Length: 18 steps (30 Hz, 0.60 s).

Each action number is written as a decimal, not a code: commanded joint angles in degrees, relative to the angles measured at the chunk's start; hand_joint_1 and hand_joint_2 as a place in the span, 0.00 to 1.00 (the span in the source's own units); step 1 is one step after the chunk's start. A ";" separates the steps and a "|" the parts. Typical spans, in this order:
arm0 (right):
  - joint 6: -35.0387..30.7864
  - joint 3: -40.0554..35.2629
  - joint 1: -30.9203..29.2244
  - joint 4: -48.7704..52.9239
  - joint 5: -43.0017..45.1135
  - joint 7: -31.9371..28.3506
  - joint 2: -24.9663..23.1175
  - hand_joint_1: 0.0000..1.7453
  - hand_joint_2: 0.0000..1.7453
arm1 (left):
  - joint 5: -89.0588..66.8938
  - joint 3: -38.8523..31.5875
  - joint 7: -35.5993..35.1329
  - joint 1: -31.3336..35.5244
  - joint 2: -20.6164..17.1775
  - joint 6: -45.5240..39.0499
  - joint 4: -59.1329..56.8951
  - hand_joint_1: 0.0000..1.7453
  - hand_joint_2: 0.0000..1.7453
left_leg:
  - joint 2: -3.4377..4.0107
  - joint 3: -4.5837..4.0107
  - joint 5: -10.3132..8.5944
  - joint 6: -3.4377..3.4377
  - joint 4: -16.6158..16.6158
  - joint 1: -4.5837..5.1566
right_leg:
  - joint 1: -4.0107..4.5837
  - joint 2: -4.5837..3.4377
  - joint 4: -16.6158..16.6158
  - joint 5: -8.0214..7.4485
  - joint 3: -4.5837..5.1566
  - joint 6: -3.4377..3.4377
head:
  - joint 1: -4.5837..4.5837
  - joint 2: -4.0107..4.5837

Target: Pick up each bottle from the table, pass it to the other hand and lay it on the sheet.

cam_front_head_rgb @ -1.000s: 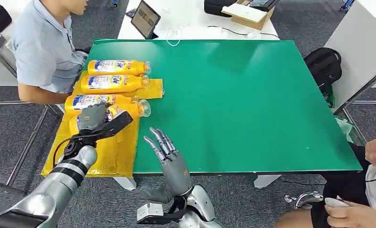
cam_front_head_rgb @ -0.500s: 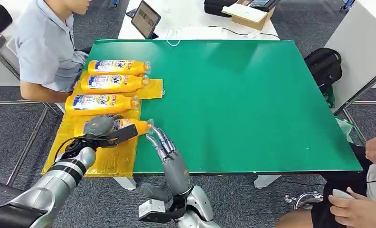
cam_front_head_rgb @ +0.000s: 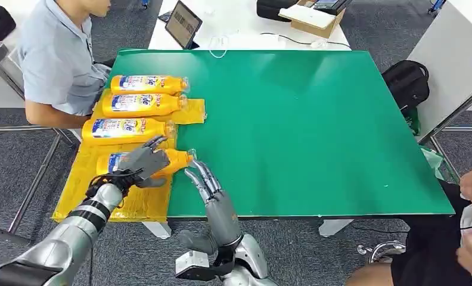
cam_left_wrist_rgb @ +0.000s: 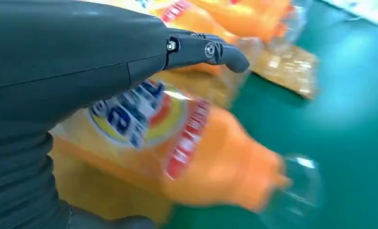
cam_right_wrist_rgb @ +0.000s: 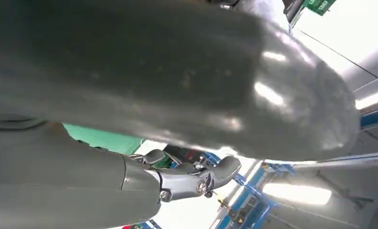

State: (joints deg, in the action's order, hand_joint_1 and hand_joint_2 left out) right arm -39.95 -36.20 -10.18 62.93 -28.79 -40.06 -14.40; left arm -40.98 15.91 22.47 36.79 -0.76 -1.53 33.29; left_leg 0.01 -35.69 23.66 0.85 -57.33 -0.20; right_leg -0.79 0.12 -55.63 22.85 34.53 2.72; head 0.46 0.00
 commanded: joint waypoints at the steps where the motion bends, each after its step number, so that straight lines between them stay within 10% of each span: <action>1: -0.05 0.24 1.88 6.66 2.81 0.06 1.97 0.00 0.00 | 15.83 -6.35 2.38 -8.61 2.24 3.94 21.26 0.00 1.00 | 0.01 0.24 0.13 -0.03 0.00 -0.02 | 0.03 -0.01 0.01 0.13 -0.24 -0.08 | 0.02 0.00; 2: -0.05 0.53 2.20 7.60 3.20 0.06 1.92 0.00 0.00 | 16.90 -6.44 2.25 -8.94 2.29 3.96 22.33 0.00 1.00 | 0.03 0.17 0.11 -0.02 -0.01 -0.02 | 0.03 -0.02 0.00 0.10 -0.16 -0.07 | 0.00 0.00; 3: -0.05 1.00 2.67 9.30 3.20 0.06 1.96 0.00 1.00 | 18.50 -6.67 1.92 -9.46 2.46 4.10 24.30 0.00 1.00 | -0.01 0.10 0.11 -0.02 -0.04 -0.02 | 0.03 0.03 -0.02 0.12 -0.10 -0.06 | 0.00 0.00; 18: -0.05 20.43 12.85 34.25 0.79 0.06 -5.60 0.00 1.00 | 33.17 -6.05 1.23 -24.06 7.42 -7.61 45.30 0.00 1.00 | -0.09 0.09 0.15 -0.03 -0.05 0.02 | -0.01 0.10 -0.05 0.18 -0.08 -0.07 | 0.00 0.00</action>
State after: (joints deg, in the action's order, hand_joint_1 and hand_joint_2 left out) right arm -39.97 -29.19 -4.33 83.85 -27.05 -40.06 -13.92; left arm -10.06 10.43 24.59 19.70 2.92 -5.74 68.78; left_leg 0.02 -35.71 23.69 0.85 -57.34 -0.19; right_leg -0.80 0.11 -55.61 22.86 34.57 2.72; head 0.46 0.00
